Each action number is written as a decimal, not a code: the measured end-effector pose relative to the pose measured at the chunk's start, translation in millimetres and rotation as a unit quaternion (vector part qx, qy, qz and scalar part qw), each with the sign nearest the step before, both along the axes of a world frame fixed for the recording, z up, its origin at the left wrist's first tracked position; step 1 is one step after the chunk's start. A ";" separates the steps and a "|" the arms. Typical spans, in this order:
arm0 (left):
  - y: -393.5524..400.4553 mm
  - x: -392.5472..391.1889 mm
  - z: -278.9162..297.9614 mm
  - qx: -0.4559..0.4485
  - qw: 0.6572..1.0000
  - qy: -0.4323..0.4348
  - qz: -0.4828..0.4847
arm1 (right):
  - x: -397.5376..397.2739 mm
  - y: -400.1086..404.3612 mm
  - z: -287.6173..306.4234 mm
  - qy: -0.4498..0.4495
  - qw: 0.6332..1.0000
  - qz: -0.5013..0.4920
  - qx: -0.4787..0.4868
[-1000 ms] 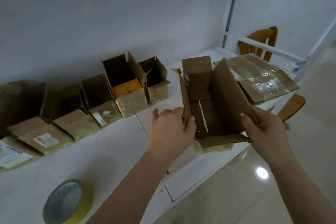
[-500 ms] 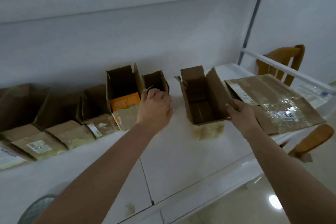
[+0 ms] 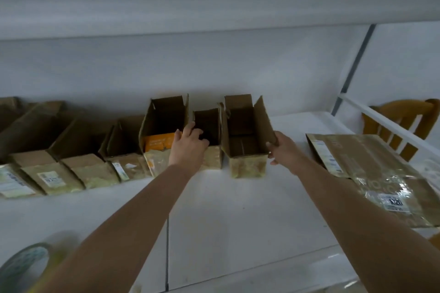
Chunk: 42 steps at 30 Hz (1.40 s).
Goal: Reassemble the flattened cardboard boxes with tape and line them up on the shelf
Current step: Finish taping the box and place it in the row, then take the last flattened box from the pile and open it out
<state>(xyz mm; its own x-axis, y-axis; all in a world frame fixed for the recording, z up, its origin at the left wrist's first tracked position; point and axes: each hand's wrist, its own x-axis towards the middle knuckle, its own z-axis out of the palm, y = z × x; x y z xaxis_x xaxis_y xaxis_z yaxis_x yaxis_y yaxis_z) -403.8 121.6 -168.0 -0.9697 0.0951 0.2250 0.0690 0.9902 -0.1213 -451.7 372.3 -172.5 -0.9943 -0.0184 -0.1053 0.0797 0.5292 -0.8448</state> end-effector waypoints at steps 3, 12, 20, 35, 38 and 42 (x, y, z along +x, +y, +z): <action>0.6 0.9 0.0 0.018 1.000 -0.009 0.007 | -18.6 -7.7 4.2 0.005 0.996 -0.068 -0.056; 11.0 -0.6 1.6 0.039 0.996 -0.049 0.062 | -44.8 -21.8 4.5 -0.050 0.995 0.002 -0.082; 18.2 6.5 18.7 0.090 0.995 -0.007 0.043 | -12.9 2.7 6.8 0.084 0.987 0.042 0.129; 184.6 27.1 -11.3 0.082 0.964 -0.058 -0.246 | 106.6 147.6 -19.9 0.093 0.931 -0.078 0.345; 218.3 30.3 -18.8 0.085 0.953 -0.082 -0.280 | 127.4 183.8 -26.1 0.064 0.929 -0.117 0.345; 264.0 29.0 -25.4 0.087 0.943 -0.099 -0.307 | 142.1 226.1 -31.5 0.040 0.929 -0.145 0.339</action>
